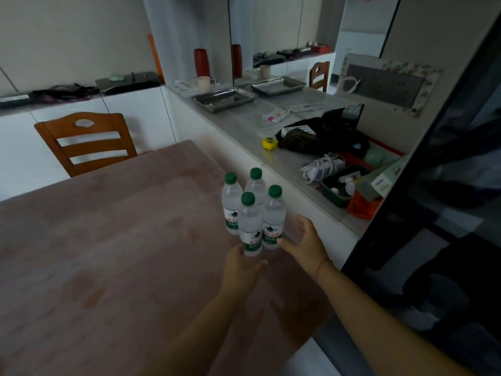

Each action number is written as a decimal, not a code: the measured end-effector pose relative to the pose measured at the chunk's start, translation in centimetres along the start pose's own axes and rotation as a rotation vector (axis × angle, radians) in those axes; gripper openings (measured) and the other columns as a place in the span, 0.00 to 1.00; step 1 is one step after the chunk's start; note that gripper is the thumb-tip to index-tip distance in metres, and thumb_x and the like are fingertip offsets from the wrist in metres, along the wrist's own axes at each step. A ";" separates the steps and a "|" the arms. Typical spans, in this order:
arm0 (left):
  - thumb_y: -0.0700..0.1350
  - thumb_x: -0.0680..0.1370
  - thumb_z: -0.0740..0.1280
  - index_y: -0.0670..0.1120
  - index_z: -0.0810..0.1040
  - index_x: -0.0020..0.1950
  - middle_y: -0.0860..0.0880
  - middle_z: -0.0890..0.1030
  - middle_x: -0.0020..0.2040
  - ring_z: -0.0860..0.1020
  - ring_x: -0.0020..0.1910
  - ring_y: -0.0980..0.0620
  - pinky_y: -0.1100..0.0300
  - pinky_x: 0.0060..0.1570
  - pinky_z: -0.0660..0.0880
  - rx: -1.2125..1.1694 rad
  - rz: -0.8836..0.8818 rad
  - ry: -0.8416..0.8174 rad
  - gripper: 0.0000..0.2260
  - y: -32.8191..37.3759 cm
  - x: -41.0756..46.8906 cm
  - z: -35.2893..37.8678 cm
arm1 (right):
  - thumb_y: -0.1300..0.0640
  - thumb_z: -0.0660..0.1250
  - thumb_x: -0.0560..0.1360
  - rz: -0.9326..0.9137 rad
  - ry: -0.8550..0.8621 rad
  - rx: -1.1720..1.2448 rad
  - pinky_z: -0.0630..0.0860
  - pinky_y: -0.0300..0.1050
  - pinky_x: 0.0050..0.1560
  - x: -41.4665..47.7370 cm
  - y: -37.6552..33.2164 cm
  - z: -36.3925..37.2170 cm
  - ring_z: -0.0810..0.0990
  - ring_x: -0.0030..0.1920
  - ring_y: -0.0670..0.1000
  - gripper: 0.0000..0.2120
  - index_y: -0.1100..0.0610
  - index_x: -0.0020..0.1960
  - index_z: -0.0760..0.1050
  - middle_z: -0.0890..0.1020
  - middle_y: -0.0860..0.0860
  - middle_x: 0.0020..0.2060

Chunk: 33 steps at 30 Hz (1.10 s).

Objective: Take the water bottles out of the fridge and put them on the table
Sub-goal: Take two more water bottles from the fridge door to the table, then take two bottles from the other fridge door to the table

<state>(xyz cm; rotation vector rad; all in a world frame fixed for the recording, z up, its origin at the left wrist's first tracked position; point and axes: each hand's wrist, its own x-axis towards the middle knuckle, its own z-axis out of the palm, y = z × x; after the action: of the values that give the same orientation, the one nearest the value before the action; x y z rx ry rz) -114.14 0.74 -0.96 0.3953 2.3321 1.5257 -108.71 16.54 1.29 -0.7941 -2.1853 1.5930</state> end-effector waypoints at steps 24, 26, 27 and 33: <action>0.45 0.69 0.76 0.49 0.71 0.66 0.52 0.76 0.58 0.76 0.56 0.55 0.66 0.51 0.69 0.013 0.349 -0.546 0.28 -0.4 -19.1 -10.0 | 0.63 0.75 0.68 0.072 0.420 0.040 0.70 0.38 0.56 -33.0 -5.3 0.8 0.73 0.58 0.50 0.30 0.54 0.66 0.66 0.73 0.52 0.57; 0.45 0.69 0.76 0.49 0.71 0.67 0.52 0.76 0.59 0.75 0.56 0.56 0.65 0.52 0.68 0.018 0.365 -0.573 0.28 -0.1 -21.3 -10.6 | 0.62 0.75 0.68 0.074 0.440 0.021 0.70 0.39 0.58 -35.8 -5.8 1.2 0.73 0.59 0.49 0.31 0.53 0.67 0.66 0.73 0.51 0.58; 0.45 0.69 0.76 0.49 0.70 0.67 0.52 0.76 0.59 0.75 0.56 0.56 0.64 0.53 0.68 0.012 0.372 -0.588 0.28 0.1 -22.3 -10.9 | 0.62 0.75 0.68 0.071 0.449 0.005 0.70 0.40 0.58 -37.0 -6.2 1.3 0.73 0.59 0.49 0.31 0.53 0.67 0.65 0.73 0.50 0.58; 0.48 0.68 0.76 0.53 0.70 0.66 0.56 0.75 0.59 0.74 0.56 0.59 0.66 0.51 0.67 0.013 0.419 -0.607 0.28 0.2 -27.7 -12.2 | 0.60 0.75 0.68 0.052 0.477 -0.034 0.70 0.39 0.60 -43.3 -7.6 1.6 0.73 0.59 0.47 0.32 0.53 0.68 0.65 0.73 0.48 0.59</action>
<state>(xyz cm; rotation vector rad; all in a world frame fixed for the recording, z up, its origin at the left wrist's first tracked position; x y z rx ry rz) -93.99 -20.41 7.10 1.2212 1.8441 1.3005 -77.08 -12.54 10.69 -1.1163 -1.8610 1.2297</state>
